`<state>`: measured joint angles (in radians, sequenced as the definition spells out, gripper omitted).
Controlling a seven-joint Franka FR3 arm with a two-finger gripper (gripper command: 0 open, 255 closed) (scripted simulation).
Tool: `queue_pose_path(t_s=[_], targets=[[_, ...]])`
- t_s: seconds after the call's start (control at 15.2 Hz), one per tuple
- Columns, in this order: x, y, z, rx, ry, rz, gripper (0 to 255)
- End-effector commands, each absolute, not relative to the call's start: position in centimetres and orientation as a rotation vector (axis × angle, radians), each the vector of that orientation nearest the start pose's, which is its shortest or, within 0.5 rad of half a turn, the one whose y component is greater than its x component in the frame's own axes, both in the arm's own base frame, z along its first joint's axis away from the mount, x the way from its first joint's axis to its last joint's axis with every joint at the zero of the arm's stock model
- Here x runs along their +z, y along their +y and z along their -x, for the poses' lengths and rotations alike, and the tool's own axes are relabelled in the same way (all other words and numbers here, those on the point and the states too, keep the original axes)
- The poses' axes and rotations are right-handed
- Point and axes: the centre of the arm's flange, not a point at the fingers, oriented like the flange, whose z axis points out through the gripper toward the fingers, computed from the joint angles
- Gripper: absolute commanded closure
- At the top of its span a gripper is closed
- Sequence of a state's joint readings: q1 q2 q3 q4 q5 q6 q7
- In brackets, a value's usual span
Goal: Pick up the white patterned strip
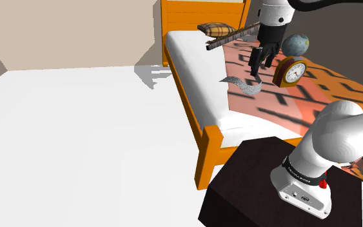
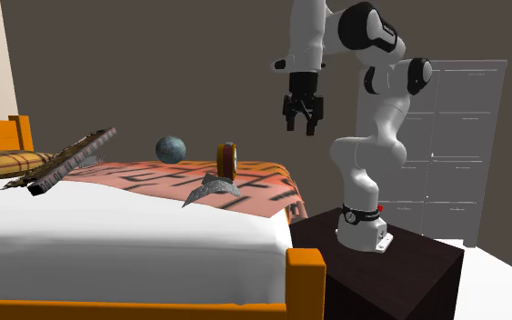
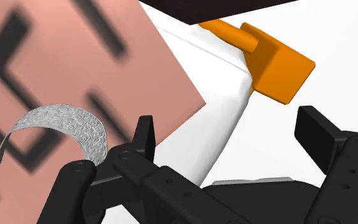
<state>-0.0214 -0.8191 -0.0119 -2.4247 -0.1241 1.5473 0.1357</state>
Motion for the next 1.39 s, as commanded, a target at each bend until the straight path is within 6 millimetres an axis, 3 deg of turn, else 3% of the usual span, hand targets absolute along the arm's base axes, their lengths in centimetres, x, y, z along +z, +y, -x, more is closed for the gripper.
queue_pose_path(t_s=[0.0,0.66,1.32], targets=[[56.7,-2.4,-29.3,0.085,0.267,3.248,0],[48.7,-12.0,-30.8,-0.208,0.175,3.237,0],[41.1,-21.5,-34.3,-0.496,0.082,3.196,0]])
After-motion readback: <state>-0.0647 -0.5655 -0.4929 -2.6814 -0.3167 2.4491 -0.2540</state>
